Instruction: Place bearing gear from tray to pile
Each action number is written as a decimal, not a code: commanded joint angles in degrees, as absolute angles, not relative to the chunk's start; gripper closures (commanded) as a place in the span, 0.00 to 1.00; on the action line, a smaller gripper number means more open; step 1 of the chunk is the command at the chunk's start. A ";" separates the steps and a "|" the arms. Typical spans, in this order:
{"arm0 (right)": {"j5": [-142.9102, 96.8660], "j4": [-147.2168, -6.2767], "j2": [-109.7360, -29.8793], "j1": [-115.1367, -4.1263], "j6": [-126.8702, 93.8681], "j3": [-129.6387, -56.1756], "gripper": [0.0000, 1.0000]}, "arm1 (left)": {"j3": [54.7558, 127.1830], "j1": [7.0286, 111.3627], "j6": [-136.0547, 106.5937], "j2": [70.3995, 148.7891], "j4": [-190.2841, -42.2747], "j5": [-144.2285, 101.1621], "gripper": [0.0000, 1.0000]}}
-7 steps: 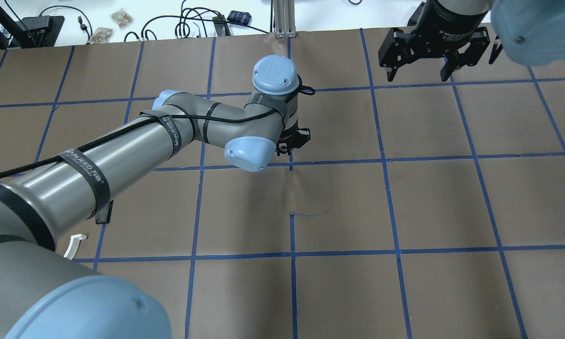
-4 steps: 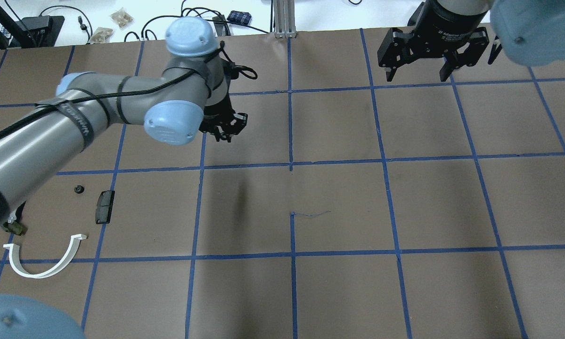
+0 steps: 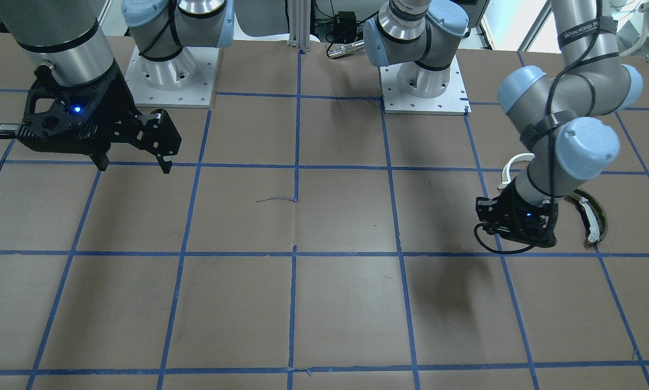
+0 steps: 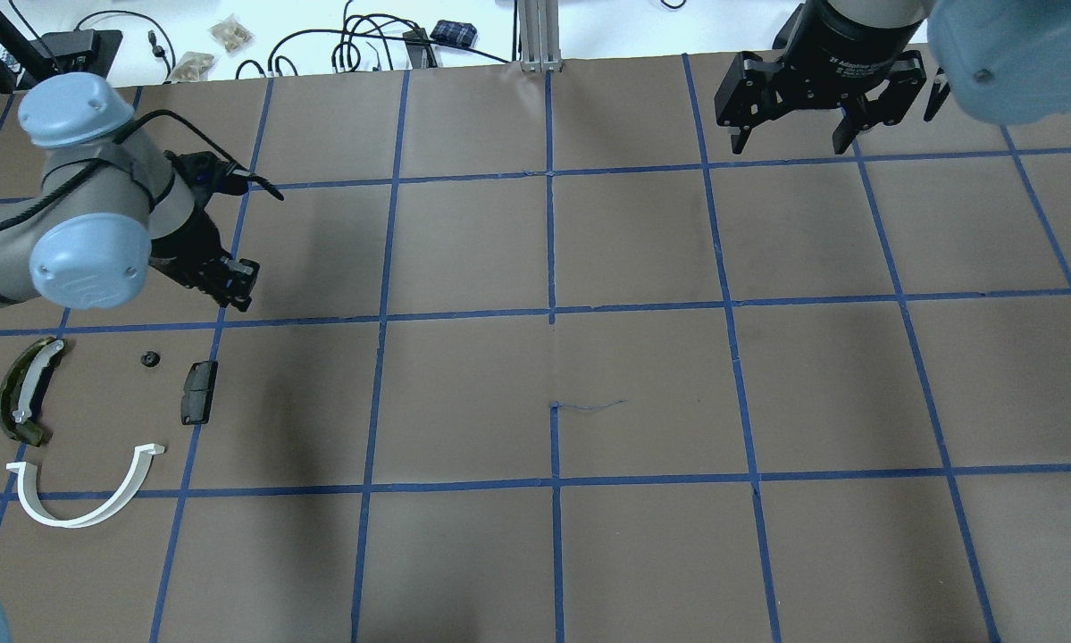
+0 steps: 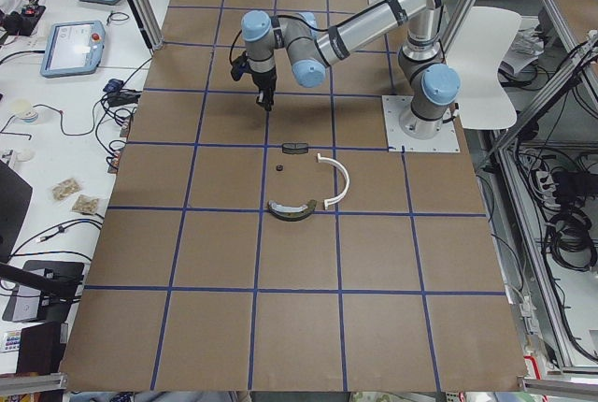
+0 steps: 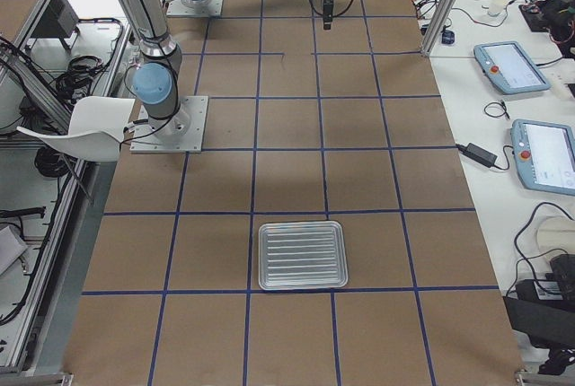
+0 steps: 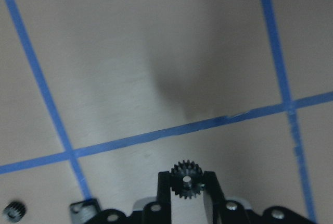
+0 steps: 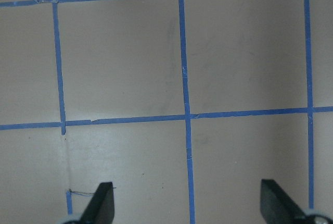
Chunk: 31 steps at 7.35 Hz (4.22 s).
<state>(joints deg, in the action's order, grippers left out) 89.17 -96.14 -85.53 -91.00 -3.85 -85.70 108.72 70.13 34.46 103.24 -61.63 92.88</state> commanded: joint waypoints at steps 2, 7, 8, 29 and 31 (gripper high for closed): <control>89.38 -96.06 -85.52 -91.05 -3.96 -85.78 0.00 | 112.93 57.32 45.44 102.92 -60.29 92.63 0.99; 89.21 -96.06 -85.61 -91.14 -3.96 -85.96 0.00 | 116.02 56.60 45.35 105.20 -52.12 93.08 0.99; 89.21 -96.06 -85.61 -91.14 -3.96 -85.87 0.00 | 115.93 56.60 45.35 105.64 -52.12 93.25 0.94; 89.91 -95.98 -85.43 -91.23 -3.69 -86.22 0.00 | 86.57 91.33 2.72 90.44 -91.30 88.94 0.16; 89.83 -96.06 -85.43 -91.23 -3.69 -86.22 0.00 | 86.57 88.51 4.92 90.09 -91.84 88.85 0.15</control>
